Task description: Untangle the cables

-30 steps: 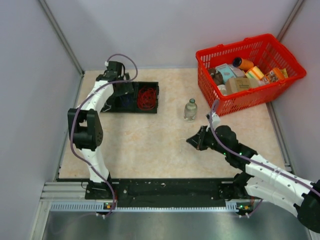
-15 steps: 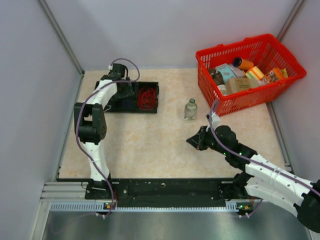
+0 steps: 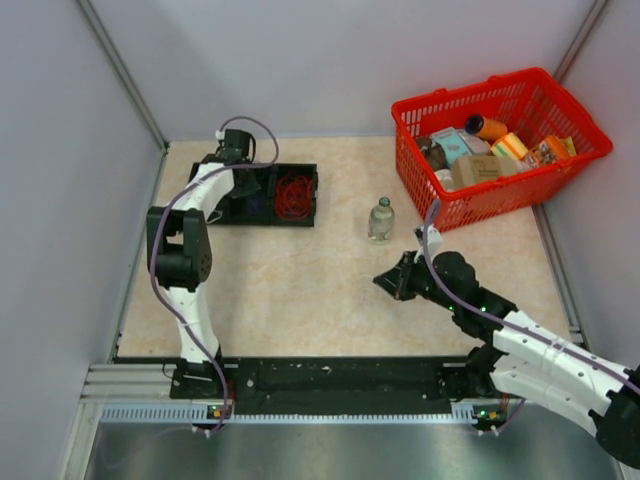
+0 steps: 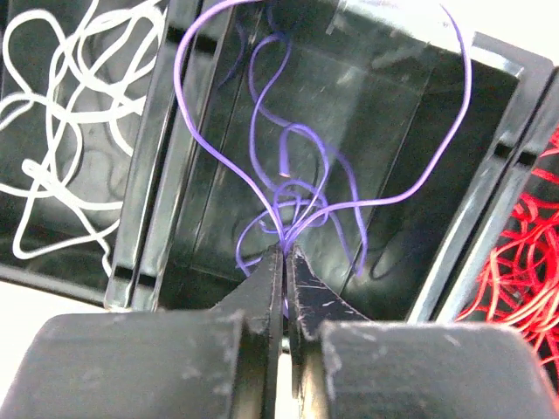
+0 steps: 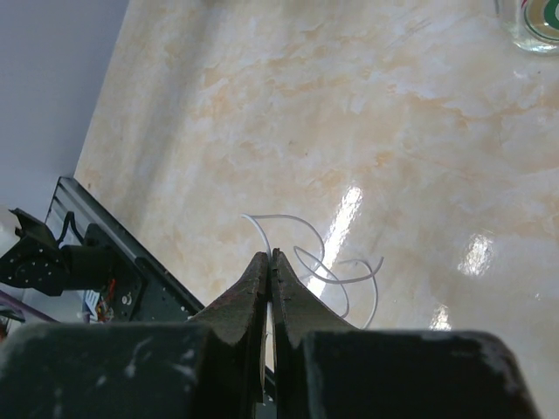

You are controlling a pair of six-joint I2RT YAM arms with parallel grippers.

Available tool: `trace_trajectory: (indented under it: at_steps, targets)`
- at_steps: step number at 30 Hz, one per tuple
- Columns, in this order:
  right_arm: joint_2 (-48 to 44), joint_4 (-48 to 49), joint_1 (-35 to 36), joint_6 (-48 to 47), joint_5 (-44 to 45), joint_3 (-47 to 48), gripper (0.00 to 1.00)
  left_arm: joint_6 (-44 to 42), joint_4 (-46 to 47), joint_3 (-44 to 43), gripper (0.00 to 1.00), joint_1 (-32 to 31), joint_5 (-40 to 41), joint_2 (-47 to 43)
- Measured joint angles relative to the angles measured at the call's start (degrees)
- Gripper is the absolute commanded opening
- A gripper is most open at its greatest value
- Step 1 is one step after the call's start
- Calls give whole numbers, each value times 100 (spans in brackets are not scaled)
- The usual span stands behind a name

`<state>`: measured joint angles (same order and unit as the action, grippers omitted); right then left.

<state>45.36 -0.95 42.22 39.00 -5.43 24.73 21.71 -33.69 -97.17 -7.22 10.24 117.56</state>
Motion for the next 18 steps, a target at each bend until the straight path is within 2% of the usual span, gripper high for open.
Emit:
trace_trajectory:
  at_steps: [8, 12, 18]
  targets:
    - [-46, 2, 0, -2, 4, 0, 0, 142, 466, 1827, 0, -50, 37, -1513]
    - [-24, 2, 0, 0, 0, 0, 0, 219, 588, 1976, 0, -59, -210, -1823]
    - [-20, 2, 0, 0, -9, 0, 0, 234, 483, 1784, 0, -66, -612, -1462]
